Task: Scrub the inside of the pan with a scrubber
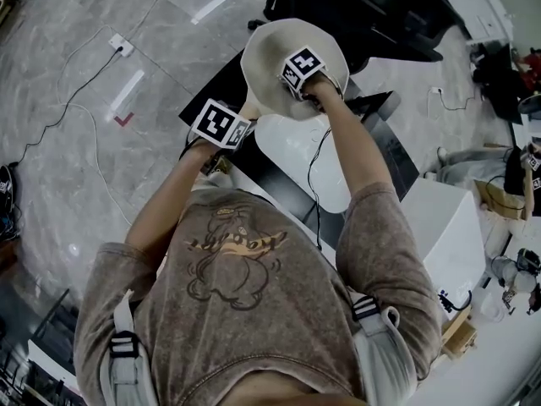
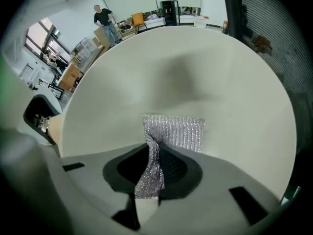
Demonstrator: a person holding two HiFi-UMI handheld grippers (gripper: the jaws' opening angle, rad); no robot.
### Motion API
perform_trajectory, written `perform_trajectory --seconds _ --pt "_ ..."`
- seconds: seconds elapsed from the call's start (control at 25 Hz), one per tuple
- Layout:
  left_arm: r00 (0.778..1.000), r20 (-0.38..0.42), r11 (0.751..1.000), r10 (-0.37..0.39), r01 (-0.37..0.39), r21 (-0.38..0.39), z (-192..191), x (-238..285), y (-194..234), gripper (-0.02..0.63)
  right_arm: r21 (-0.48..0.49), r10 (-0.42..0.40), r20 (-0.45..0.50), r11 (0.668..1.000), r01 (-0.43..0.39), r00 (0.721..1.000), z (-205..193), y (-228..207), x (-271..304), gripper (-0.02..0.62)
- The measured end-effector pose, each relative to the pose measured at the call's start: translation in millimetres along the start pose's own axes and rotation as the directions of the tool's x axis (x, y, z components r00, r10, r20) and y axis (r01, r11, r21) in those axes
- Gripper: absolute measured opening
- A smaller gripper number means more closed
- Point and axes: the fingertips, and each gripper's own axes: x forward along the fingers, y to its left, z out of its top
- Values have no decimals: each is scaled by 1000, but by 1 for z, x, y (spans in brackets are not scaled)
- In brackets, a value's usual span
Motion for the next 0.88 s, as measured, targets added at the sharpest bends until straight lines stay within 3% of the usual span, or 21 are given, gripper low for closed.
perform_trajectory --seconds 0.16,0.24,0.4,0.56,0.68,0.76,0.84,0.88 --pt "1000 -5 1000 3 -3 0 -1 0 -1 204 -28 142 1 989 -142 990 0 47 7 84" --pt "1000 -8 1000 4 -4 -1 -1 0 -2 205 -61 175 -22 983 -176 984 0 62 10 84" --pt "1000 -13 1000 15 -15 -2 -1 0 -2 205 -76 175 -19 982 -175 984 0 64 8 87" --pt "1000 7 1000 21 -21 -16 4 -9 -2 204 -53 169 60 985 -166 984 6 64 -4 88" --pt "998 65 1000 10 -8 -26 19 -25 -3 198 -19 154 134 988 -153 979 8 61 -16 88" --pt "993 116 999 -7 11 -35 30 -37 -7 167 6 141 199 989 -145 970 9 59 -25 87" --pt "985 172 999 -19 27 -43 40 -49 -9 42 35 121 283 990 -136 951 10 58 -38 86" --pt "980 200 999 -19 28 -41 44 -54 -10 23 50 107 334 990 -131 936 12 57 -47 83"
